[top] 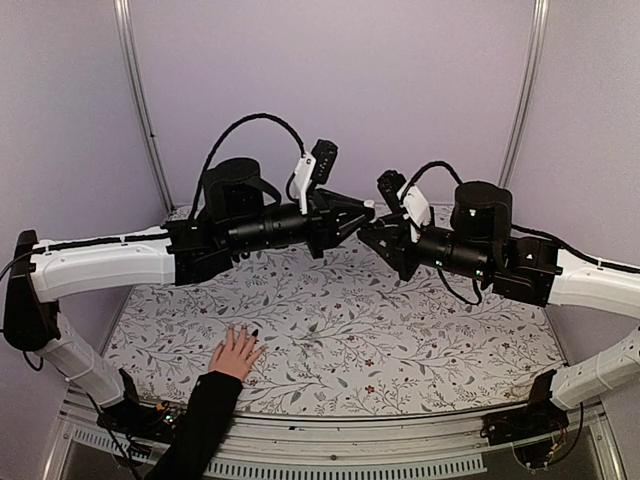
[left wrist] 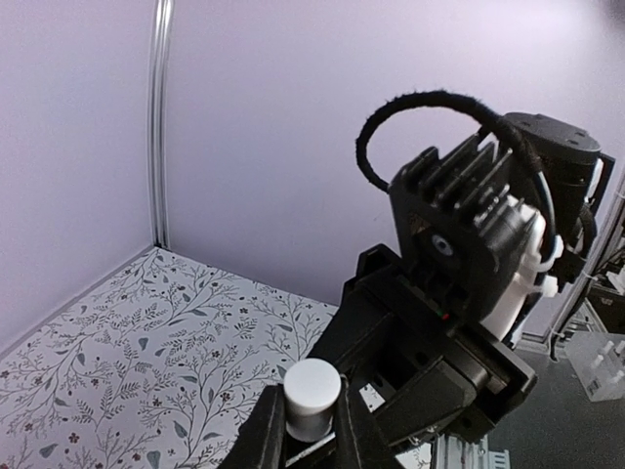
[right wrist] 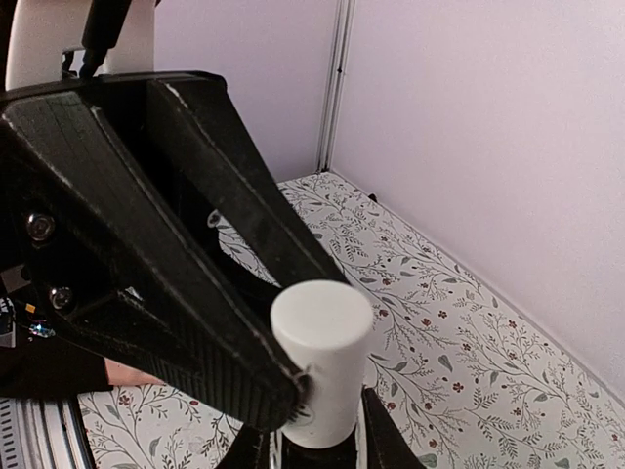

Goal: Paint the nails
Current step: Screw the nail polish bottle.

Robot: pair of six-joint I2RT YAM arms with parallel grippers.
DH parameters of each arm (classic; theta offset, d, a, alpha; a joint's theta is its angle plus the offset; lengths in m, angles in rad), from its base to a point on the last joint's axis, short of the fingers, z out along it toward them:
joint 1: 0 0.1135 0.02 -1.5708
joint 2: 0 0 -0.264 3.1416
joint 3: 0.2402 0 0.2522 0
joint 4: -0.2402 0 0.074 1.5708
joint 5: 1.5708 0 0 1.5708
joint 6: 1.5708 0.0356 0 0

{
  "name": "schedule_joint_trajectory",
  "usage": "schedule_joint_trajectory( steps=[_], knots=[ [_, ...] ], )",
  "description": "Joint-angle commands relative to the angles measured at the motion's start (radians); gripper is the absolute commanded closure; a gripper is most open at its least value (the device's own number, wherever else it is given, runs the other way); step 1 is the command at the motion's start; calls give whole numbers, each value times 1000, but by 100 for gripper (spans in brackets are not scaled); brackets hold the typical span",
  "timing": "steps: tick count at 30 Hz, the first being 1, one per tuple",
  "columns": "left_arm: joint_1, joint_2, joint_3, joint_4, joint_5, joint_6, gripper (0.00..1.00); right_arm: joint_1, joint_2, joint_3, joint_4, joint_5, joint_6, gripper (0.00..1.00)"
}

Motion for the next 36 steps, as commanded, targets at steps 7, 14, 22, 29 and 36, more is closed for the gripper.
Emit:
schedule_joint_trajectory(
  steps=[7,14,22,29,36],
  knots=[
    [17,-6,-24,16,198,20,93,8,-82,-9,44,-229,-58,100],
    [30,1,-21,-23,454,101,94,8,-138,-11,36,-566,-118,100],
    [30,40,33,-154,669,211,92,8,-131,31,15,-865,-157,100],
    [35,18,36,-183,627,227,78,8,-132,32,10,-865,-161,100],
    [58,-86,-27,-118,548,199,65,8,-144,2,21,-734,-149,100]
  ],
)
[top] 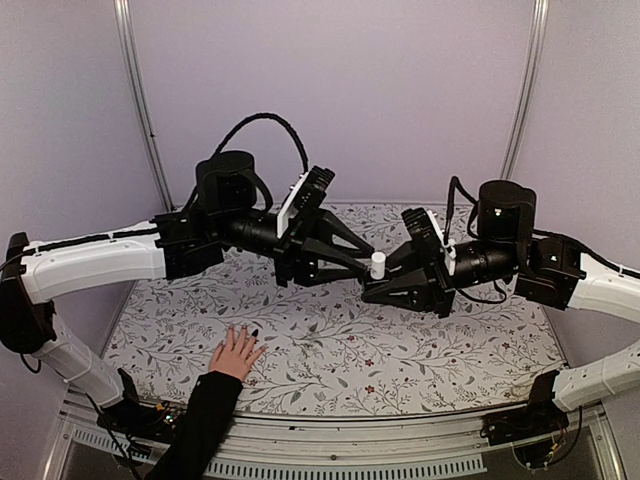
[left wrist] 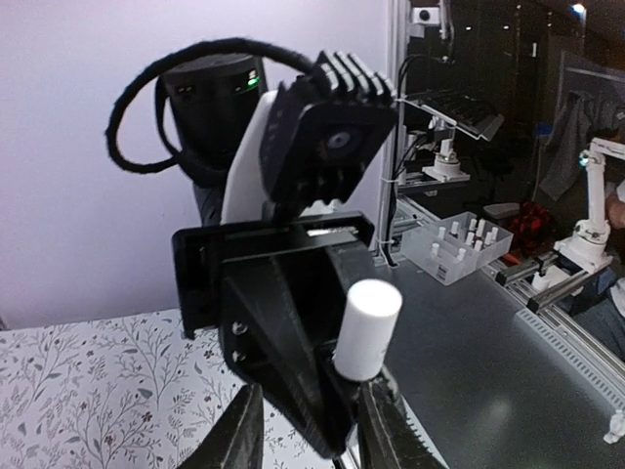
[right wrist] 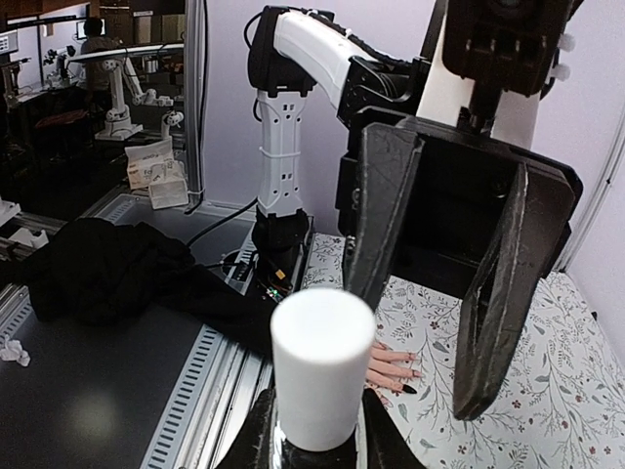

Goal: Paint the nails
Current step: Screw the nail polish bottle.

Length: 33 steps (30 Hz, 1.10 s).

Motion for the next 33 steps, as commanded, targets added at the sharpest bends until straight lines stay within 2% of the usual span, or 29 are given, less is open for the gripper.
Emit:
schedule_joint_trajectory(
  steps=[1,7,12,18,28,30,33],
  knots=[
    [40,-79,-74,3,-117,-12,64,15,-40,19,100,58,-3,100],
    [37,-157,-165,122,-316,-62,57,16,-28,18,102,421,54,100],
    [4,-185,-195,200,-515,-73,55,16,-3,9,117,586,104,100],
    [-20,-141,-166,239,-657,-114,56,21,44,20,117,680,152,100],
    [-63,-24,-68,219,-692,-152,58,41,92,45,111,763,185,100],
    [-68,-7,-55,208,-700,-154,60,43,93,46,111,763,180,100],
    [-70,5,-54,209,-690,-155,69,43,92,43,115,749,175,100]
  ],
)
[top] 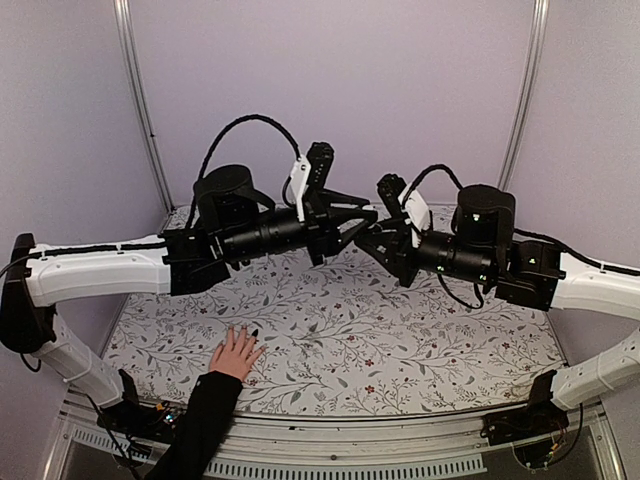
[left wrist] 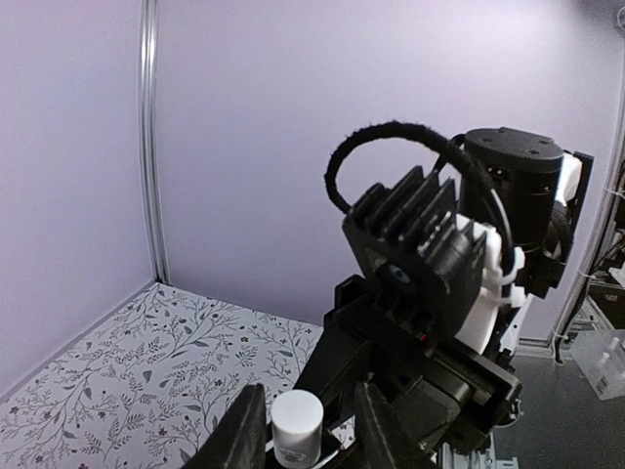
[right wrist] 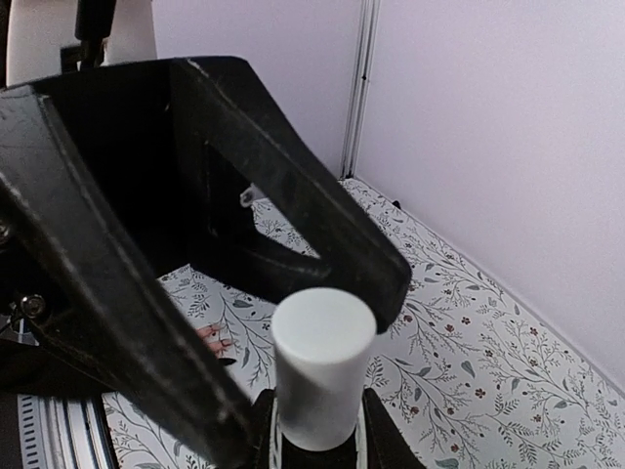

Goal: Paint the nails
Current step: Screw the nail polish bottle.

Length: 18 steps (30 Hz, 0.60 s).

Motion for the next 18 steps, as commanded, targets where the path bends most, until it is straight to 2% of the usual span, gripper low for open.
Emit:
schedule_joint_trajectory(
  steps=[1,5,8,18],
  knots=[
    [-13,17,29,4,-4,-11,74,9,4,36,32,7,10,100],
    [-11,15,25,-4,30,-12,88,9,-19,26,42,-32,2,100],
    [-8,14,12,4,104,-4,95,9,-46,3,69,-125,-20,100],
    [13,35,13,-30,508,21,98,7,-123,-3,75,-489,-103,100]
  ],
)
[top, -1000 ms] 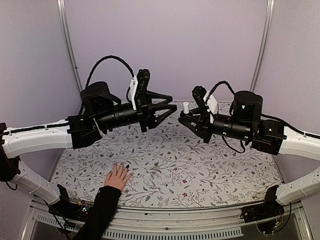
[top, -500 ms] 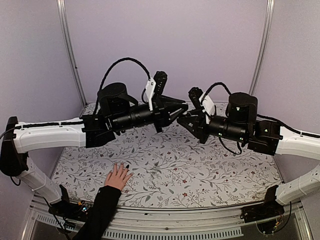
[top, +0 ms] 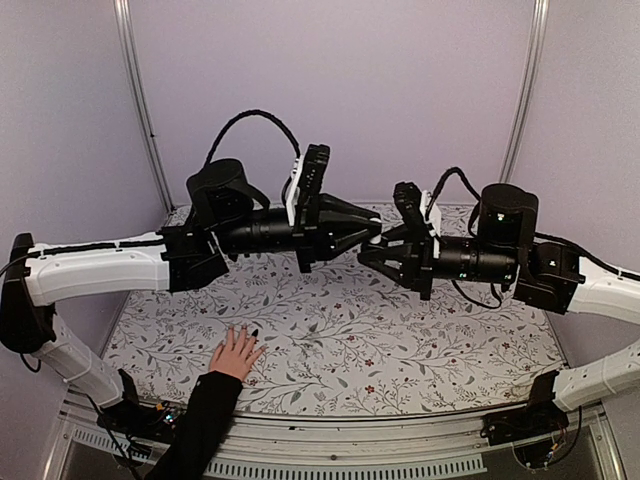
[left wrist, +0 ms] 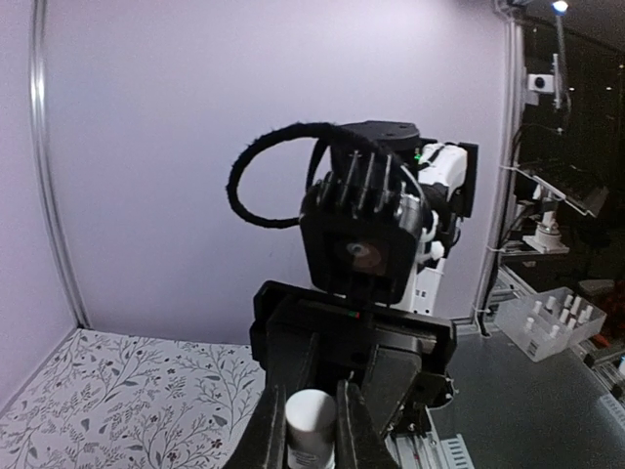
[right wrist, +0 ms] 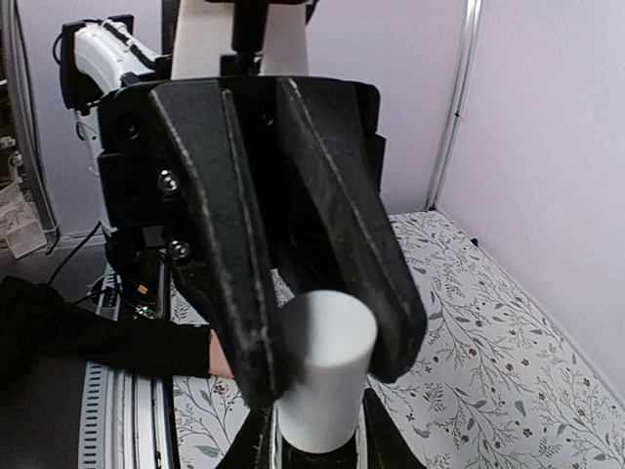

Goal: Paint the nails
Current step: Screw the nail polish bottle.

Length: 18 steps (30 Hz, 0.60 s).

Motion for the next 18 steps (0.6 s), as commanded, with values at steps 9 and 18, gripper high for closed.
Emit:
schedule_joint_trajectory(
  steps=[9,18],
  knots=[
    [0,80,46,-177,482,84,98,10,-27,59,83,-631,-112,100],
    [9,89,67,-226,567,120,92,10,32,110,82,-771,-77,100]
  ],
)
